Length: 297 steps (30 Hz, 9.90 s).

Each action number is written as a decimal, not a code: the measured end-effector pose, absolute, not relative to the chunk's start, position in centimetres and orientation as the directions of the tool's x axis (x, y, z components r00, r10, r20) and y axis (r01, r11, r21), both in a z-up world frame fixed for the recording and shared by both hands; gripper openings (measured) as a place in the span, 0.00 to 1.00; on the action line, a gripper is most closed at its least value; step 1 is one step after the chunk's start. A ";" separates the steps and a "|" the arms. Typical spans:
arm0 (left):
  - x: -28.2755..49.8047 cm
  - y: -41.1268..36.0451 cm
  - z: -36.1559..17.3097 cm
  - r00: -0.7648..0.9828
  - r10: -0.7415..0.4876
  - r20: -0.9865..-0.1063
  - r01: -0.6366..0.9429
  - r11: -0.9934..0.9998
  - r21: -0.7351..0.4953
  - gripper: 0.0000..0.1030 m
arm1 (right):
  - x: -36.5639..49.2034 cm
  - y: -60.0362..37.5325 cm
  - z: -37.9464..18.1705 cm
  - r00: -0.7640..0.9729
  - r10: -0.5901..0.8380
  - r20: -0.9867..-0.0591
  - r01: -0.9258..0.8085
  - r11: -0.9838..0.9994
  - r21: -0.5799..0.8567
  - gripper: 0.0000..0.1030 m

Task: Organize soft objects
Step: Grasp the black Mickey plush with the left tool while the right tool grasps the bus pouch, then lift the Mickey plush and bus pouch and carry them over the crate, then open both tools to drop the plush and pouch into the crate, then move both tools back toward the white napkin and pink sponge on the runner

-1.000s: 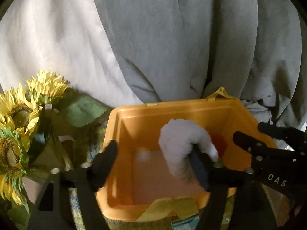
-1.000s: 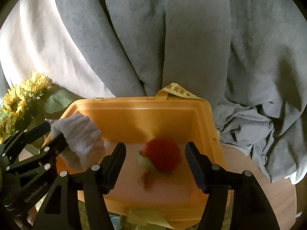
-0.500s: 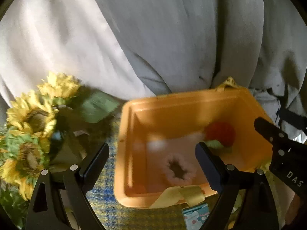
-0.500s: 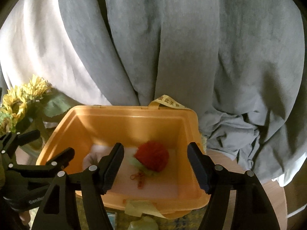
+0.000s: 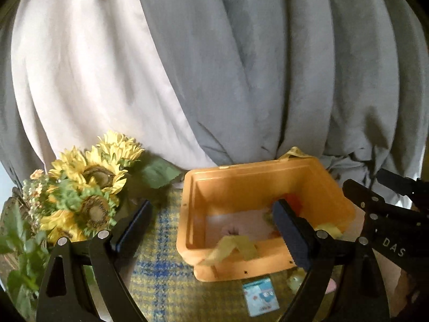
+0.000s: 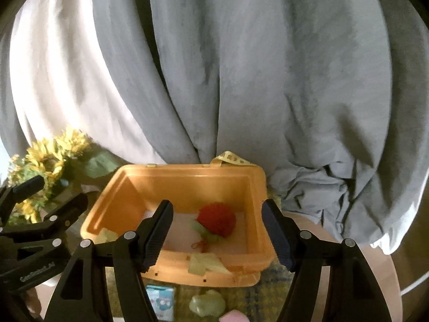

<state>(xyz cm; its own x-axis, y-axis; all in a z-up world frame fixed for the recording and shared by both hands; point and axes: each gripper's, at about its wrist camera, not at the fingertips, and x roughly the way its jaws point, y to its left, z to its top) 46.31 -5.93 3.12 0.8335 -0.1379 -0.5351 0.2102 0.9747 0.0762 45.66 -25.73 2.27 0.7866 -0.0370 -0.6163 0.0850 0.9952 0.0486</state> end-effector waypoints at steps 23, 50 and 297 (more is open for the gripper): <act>33.5 -5.7 0.4 0.847 -0.168 -0.504 0.245 0.965 0.090 0.89 | 32.7 -27.3 1.7 0.820 -0.081 -0.567 0.141 0.988 0.063 0.76; 28.1 -8.2 -10.8 0.691 -0.191 -0.698 0.320 0.946 0.057 0.89 | 28.4 -28.4 -8.8 0.639 0.030 -0.769 0.024 0.998 0.059 0.75; 30.5 -2.3 -8.3 0.790 -0.091 -0.607 0.083 0.996 -0.042 0.85 | 32.8 -23.9 -5.7 0.745 0.054 -0.665 -0.010 0.998 0.070 0.76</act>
